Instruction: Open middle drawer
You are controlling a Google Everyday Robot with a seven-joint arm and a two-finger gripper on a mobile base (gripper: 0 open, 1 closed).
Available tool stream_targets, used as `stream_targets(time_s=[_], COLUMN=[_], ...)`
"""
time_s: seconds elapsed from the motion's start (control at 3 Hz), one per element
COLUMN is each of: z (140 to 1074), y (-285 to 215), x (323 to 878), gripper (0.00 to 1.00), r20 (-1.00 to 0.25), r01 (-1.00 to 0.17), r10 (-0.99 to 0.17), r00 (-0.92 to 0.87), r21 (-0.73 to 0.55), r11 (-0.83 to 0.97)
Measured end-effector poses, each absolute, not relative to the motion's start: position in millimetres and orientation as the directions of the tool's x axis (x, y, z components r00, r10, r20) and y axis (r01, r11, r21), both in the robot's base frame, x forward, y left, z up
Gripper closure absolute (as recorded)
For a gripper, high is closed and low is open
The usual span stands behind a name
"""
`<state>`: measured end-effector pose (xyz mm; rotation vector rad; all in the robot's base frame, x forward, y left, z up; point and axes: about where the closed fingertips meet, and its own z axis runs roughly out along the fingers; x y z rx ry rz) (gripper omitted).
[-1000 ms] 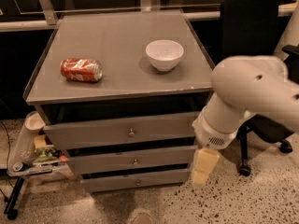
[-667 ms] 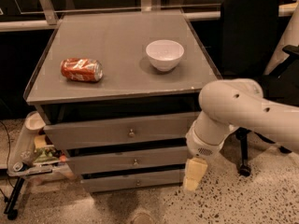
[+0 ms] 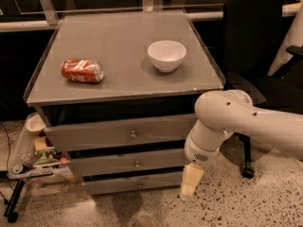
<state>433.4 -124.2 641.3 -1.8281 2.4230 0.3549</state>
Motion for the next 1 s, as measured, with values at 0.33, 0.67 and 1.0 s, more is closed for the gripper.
stream_targets(time_s=[0.33,0.67,1.0], z=[625,592,559], y=[-118,-111,-109], x=[434,454,470], gripper=[0.00,0.00,0.00], r20=[-0.230,-0.257,-0.266], r01=[-0.958,-0.953,-0.945], r10=[-0.933,-0.920,-0.908], r00=[-0.277,-0.297,-0.322], r21=[0.139,0.138,0.142], r11=[0.250,0.269,0.293])
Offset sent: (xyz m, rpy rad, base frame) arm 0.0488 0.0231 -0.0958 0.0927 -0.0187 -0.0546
